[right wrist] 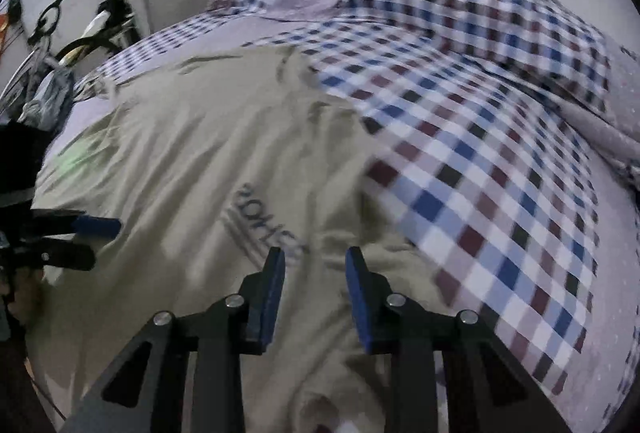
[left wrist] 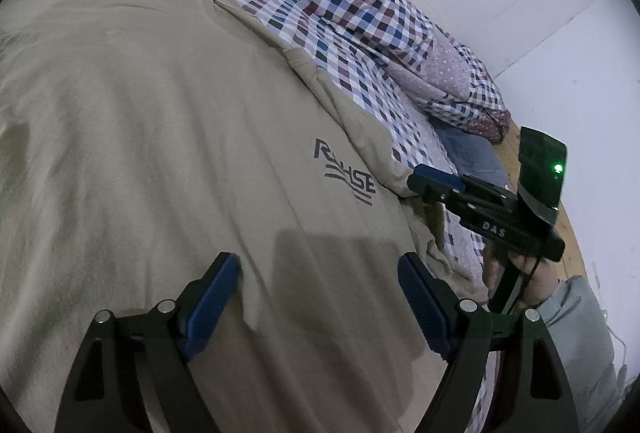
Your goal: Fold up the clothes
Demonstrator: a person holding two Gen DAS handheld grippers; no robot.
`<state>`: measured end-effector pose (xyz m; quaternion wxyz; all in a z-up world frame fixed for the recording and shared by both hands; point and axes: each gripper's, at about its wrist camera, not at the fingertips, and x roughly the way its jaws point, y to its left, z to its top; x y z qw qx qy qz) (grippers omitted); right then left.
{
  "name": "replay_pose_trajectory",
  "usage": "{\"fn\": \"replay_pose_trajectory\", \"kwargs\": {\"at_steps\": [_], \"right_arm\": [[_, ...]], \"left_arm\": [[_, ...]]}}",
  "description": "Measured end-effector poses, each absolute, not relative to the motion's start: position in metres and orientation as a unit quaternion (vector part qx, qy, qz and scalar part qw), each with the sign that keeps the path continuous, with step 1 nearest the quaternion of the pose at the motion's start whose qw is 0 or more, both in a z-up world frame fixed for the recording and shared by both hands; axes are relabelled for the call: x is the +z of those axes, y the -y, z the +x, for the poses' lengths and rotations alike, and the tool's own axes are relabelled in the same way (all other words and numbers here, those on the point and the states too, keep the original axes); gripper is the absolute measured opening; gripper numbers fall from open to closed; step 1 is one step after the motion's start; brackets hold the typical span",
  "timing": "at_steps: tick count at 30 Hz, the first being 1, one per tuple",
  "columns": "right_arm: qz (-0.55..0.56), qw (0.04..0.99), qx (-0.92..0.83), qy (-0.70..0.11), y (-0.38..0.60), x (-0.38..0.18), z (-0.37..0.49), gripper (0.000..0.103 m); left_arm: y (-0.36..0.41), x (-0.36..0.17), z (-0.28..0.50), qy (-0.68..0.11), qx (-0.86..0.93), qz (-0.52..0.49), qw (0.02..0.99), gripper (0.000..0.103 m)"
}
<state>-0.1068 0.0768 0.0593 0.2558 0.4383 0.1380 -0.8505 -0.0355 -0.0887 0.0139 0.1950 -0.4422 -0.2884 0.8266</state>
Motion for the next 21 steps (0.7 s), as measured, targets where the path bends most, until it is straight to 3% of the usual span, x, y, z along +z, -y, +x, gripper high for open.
{"fn": "replay_pose_trajectory", "kwargs": {"at_steps": [12, 19, 21], "right_arm": [[0.480, 0.253, -0.818, -0.189, -0.054, 0.028, -0.151, 0.033], [0.465, 0.260, -0.805, -0.263, -0.022, 0.022, -0.127, 0.033], [0.462, 0.255, -0.806, -0.269, -0.021, 0.023, -0.123, 0.029]], "left_arm": [[0.090, 0.014, -0.035, 0.287, 0.827, -0.442, 0.194, 0.086], [0.090, 0.014, -0.035, 0.291, 0.826, -0.442, 0.195, 0.086], [0.090, 0.014, -0.036, 0.292, 0.826, -0.442, 0.195, 0.086]]}}
